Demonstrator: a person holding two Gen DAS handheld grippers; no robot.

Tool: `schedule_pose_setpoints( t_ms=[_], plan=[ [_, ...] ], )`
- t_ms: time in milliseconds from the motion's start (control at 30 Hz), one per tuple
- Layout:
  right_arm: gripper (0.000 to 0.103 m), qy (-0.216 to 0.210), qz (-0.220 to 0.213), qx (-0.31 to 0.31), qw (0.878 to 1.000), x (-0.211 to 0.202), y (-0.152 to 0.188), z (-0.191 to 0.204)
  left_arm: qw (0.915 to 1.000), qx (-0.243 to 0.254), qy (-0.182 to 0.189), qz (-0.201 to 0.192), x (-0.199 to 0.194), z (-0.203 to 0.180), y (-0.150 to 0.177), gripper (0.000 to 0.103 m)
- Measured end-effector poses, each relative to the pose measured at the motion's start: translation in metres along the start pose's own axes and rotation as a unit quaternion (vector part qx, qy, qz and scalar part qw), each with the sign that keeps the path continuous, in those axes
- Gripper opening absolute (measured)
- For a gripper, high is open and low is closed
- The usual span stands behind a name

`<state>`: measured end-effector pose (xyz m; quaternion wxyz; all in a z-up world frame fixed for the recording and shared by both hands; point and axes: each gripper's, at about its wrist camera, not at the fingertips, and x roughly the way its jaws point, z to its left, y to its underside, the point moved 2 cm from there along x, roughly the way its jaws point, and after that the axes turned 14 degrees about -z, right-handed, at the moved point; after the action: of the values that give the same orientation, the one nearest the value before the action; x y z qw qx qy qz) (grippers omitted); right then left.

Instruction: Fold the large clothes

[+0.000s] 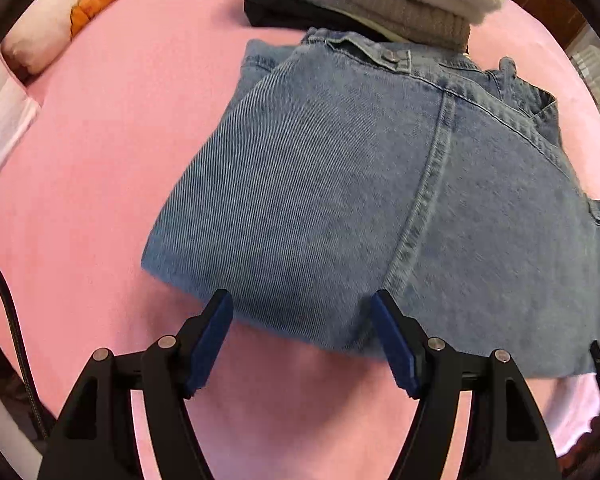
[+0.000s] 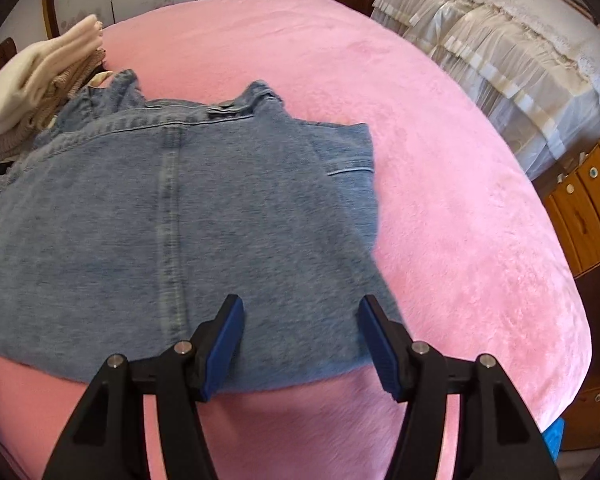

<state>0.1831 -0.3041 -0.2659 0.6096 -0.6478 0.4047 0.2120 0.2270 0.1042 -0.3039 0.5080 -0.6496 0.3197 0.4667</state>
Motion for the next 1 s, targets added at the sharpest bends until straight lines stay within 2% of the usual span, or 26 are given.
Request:
schedule_pose_setpoints(
  t_ms=[133, 333, 500, 533, 633, 800, 900, 1000],
  plan=[
    [0.06, -0.022, 0.01, -0.013, 1.0, -0.02, -0.013, 0.019, 0.9994, -0.023, 0.022, 0.015, -0.021, 0.004, -0.001, 0.07],
    [0.06, -0.068, 0.005, -0.029, 0.997, -0.051, -0.032, 0.058, 0.9978, -0.036, 0.055, 0.013, -0.057, 0.012, 0.012, 0.07],
    [0.06, -0.104, -0.026, -0.053, 0.993, -0.068, -0.038, 0.099, 0.988, -0.1, 0.114, 0.028, -0.052, 0.034, 0.048, 0.07],
    [0.06, -0.11, -0.036, -0.059, 0.992, -0.07, -0.037, 0.109, 0.9846, -0.118, 0.126, 0.031, -0.047, 0.039, 0.054, 0.07],
    [0.06, -0.125, -0.054, -0.075, 0.988, -0.072, -0.031, 0.135, 0.9669, -0.179, 0.181, 0.015, -0.026, 0.054, 0.07, 0.07],
    [0.06, -0.163, -0.062, -0.07, 0.982, -0.067, -0.019, 0.158, 0.9384, -0.246, 0.24, -0.037, 0.011, 0.071, 0.077, 0.068],
    [0.06, -0.175, -0.071, -0.075, 0.979, -0.064, -0.013, 0.168, 0.9237, -0.267, 0.264, -0.076, 0.025, 0.074, 0.068, 0.068],
    [0.06, -0.185, -0.074, -0.077, 0.977, -0.059, -0.008, 0.174, 0.9178, -0.257, 0.277, -0.121, 0.034, 0.071, 0.053, 0.068]
  ],
)
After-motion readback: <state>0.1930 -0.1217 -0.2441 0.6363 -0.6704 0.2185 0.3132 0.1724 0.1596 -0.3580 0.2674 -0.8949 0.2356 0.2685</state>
